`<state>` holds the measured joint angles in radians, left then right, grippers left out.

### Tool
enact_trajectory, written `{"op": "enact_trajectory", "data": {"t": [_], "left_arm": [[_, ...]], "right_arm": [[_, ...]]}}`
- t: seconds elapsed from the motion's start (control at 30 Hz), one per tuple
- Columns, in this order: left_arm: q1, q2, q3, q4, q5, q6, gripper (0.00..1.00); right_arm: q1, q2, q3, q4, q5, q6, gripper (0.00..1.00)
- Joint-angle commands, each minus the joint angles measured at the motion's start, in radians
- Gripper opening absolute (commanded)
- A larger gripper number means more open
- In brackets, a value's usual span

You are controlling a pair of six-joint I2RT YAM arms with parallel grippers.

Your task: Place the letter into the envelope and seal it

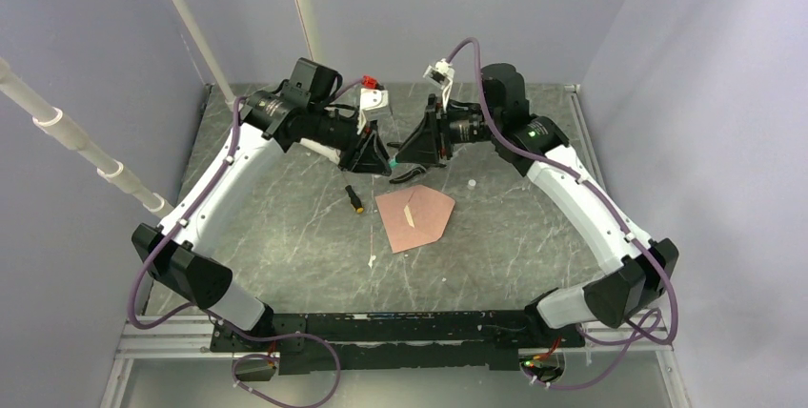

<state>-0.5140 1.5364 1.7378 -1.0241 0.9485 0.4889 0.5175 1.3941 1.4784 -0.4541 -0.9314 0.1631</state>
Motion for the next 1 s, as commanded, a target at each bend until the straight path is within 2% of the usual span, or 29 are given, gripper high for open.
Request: {"op": "enact_trajectory", "data": {"t": [0.0, 0.1, 0.13, 0.17, 0.23, 0.3, 0.5, 0.63, 0.8, 0.87, 0.97], "left_arm": [[-0.001, -0.010, 0.032, 0.003, 0.021, 0.025, 0.03], [-0.001, -0.016, 0.027, 0.016, 0.015, 0.022, 0.03], [-0.001, -0.018, 0.025, 0.022, 0.013, 0.022, 0.02], [-0.001, -0.020, 0.022, 0.026, 0.008, 0.019, 0.02], [-0.001, -0.025, 0.014, 0.042, -0.016, 0.010, 0.02], [-0.001, -0.033, -0.002, 0.081, -0.056, -0.016, 0.03], [-0.001, -0.107, -0.133, 0.337, -0.306, -0.123, 0.02], [-0.001, -0.135, -0.189, 0.467, -0.458, -0.166, 0.02], [-0.003, -0.146, -0.247, 0.552, -0.516, -0.170, 0.02], [-0.003, -0.132, -0.244, 0.538, -0.511, -0.151, 0.02], [-0.003, -0.109, -0.216, 0.484, -0.489, -0.126, 0.02]], "right_arm": [[-0.001, 0.010, 0.022, 0.063, -0.035, 0.028, 0.40], [-0.001, 0.017, 0.023, 0.070, -0.040, 0.041, 0.37], [-0.001, 0.019, 0.028, 0.071, -0.034, 0.044, 0.31], [-0.001, 0.018, 0.031, 0.072, -0.015, 0.050, 0.20], [-0.001, 0.010, 0.027, 0.095, 0.047, 0.072, 0.06], [-0.001, 0.000, 0.014, 0.141, 0.132, 0.136, 0.00], [0.033, 0.007, 0.008, 0.192, 0.429, 0.461, 0.00], [0.081, 0.035, 0.095, 0.101, 0.590, 0.549, 0.00], [0.082, 0.070, 0.145, -0.035, 0.747, 0.734, 0.00], [0.082, 0.070, 0.136, -0.010, 0.744, 0.752, 0.00], [0.082, 0.100, 0.185, -0.021, 0.661, 0.680, 0.37]]}}
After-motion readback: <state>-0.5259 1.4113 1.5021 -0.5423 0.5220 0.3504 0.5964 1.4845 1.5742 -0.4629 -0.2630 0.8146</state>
